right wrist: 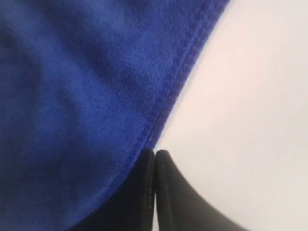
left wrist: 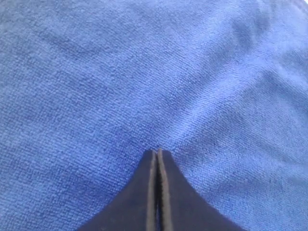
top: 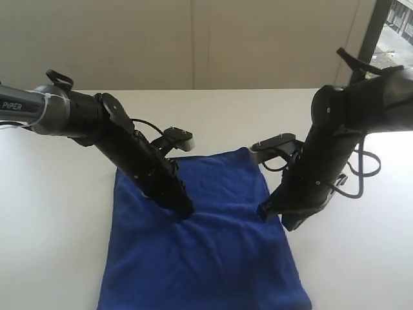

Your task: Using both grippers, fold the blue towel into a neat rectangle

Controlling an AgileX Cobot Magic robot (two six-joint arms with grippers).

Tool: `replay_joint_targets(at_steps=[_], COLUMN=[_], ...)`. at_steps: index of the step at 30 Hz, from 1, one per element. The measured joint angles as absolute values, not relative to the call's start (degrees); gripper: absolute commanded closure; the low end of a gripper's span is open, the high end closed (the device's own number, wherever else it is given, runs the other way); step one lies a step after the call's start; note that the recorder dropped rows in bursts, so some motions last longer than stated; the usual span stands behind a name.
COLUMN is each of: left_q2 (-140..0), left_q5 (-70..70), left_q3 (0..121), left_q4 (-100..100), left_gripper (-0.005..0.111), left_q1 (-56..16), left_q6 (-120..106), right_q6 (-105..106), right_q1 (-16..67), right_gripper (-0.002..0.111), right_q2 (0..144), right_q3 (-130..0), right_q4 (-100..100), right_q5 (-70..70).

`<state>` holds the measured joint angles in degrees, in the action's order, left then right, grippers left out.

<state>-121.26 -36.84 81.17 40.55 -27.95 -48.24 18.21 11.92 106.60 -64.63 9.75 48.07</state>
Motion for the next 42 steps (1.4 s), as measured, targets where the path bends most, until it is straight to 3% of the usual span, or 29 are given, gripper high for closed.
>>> replay_joint_targets(at_steps=[10, 16, 42], left_q2=[-117.5, -117.5, -117.0], left_q5=[-47.3, -45.3, -40.3], left_q3=[80.1, 74.5, 70.2], left_q4=[45.9, 45.7, 46.4], left_gripper=[0.107, 0.107, 0.107], left_q1=[-28.5, -30.7, -31.2], left_q6=[-53.6, -53.6, -53.6], right_q6=[31.3, 33.7, 15.8], right_q1=[12.3, 14.3, 14.3], right_gripper=[0.108, 0.108, 0.108], right_q2=[104.0, 105.8, 105.2], right_q3=[-62.9, -59.4, -57.6], right_q4=[27.5, 29.7, 8.2], right_q5=[50.4, 49.2, 49.3])
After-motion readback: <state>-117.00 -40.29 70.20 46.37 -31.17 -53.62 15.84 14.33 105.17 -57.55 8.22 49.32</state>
